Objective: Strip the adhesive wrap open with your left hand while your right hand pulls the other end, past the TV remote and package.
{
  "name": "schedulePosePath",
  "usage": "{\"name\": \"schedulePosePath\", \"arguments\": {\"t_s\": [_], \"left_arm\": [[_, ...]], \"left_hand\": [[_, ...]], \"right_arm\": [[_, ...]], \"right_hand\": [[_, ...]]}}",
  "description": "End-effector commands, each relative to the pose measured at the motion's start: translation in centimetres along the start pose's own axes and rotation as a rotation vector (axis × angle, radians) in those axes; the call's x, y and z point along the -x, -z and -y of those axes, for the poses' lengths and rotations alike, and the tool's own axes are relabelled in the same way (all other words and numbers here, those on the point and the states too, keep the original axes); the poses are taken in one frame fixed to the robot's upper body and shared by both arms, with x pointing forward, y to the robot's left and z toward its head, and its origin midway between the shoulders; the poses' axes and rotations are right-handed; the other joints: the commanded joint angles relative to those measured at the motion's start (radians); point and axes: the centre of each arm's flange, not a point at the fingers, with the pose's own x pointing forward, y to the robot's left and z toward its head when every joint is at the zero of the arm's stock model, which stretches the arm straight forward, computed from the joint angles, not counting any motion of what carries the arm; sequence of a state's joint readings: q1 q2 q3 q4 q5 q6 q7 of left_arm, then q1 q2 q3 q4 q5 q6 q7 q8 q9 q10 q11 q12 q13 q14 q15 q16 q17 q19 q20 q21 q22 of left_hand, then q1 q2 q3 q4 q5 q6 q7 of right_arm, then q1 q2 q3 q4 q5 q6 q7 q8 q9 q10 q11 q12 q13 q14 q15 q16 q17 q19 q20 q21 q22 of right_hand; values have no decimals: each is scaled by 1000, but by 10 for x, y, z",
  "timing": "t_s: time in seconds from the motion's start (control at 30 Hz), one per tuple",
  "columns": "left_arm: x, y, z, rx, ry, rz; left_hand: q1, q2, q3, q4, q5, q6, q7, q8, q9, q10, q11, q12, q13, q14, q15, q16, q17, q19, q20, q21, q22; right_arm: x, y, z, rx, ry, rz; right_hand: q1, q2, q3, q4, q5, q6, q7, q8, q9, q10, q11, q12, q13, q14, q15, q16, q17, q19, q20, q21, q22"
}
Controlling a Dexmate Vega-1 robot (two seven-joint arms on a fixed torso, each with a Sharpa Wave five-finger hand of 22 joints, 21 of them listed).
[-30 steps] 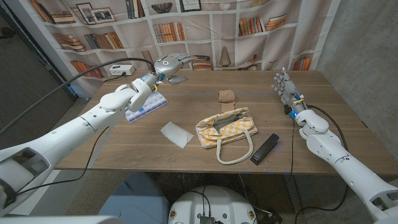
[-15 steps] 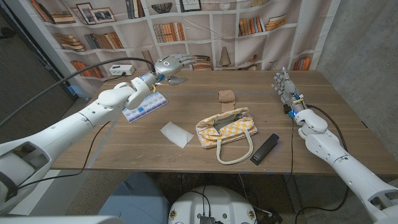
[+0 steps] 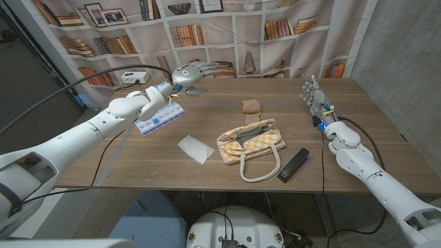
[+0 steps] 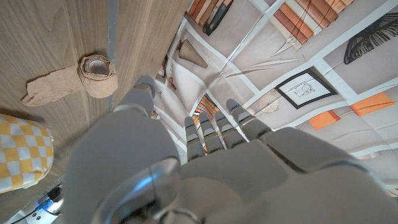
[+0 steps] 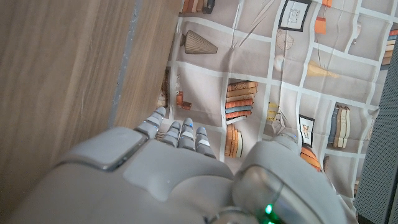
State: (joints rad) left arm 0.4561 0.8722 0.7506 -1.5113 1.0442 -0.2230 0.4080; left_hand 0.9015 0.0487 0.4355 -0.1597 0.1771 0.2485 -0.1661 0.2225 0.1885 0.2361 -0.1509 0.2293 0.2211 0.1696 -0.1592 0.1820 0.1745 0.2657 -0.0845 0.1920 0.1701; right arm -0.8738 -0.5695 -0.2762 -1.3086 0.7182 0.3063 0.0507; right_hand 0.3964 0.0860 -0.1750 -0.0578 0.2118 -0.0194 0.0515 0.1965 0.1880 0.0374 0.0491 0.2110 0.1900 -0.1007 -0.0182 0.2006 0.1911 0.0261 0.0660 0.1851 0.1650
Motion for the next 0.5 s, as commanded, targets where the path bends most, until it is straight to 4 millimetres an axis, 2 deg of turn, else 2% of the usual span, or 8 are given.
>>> {"name": "schedulePosePath", "arguments": {"t_s": [0.03,0.3,0.37,0.43,0.5], "left_arm": [[-4,-2,8,6,-20,49],[-7,-3,10,-2,-20,67],[-7,-5,10,14,-30,76],[-8,-7,8,13,-41,81],[-8,-8,8,11,-40,81]], "left_hand": [[3,12,-5,2,5,9,1,6,5,6,-4,5,4,-5,-17,6,5,-4,-4,-2,3],[6,19,-12,4,5,-3,-3,1,6,-11,-4,-3,7,-23,-17,1,6,-19,-12,-6,4],[6,25,-19,7,4,-29,-9,-8,7,-27,-12,-9,9,-37,-19,-1,7,-33,-17,-8,4],[6,26,-30,8,4,-61,-26,-16,8,-40,-24,-12,12,-53,-26,-3,7,-44,-29,-8,4],[7,26,-35,7,4,-75,-29,-19,8,-49,-31,-14,13,-64,-29,-5,8,-50,-33,-8,5]], "right_arm": [[-2,3,-4,-5,-7,-1],[-3,3,-5,-4,-13,3],[-3,3,-4,-1,-13,2],[-3,4,-3,0,-16,0],[-3,4,-3,1,-18,-1]], "right_hand": [[8,-1,0,-5,-2,9,-7,4,2,9,1,4,3,7,-4,9,2,7,2,3,4],[9,-1,1,-6,-3,10,-8,4,2,9,-1,3,3,7,-5,8,2,9,1,4,4],[9,-1,1,-6,-3,10,-7,3,2,8,1,2,3,7,-6,8,2,9,1,3,4],[9,-1,1,-6,-3,11,-7,4,2,9,1,2,3,7,-6,7,2,9,1,3,4],[9,-1,1,-6,-3,11,-6,4,2,9,2,2,3,7,-5,7,2,10,1,3,4]]}}
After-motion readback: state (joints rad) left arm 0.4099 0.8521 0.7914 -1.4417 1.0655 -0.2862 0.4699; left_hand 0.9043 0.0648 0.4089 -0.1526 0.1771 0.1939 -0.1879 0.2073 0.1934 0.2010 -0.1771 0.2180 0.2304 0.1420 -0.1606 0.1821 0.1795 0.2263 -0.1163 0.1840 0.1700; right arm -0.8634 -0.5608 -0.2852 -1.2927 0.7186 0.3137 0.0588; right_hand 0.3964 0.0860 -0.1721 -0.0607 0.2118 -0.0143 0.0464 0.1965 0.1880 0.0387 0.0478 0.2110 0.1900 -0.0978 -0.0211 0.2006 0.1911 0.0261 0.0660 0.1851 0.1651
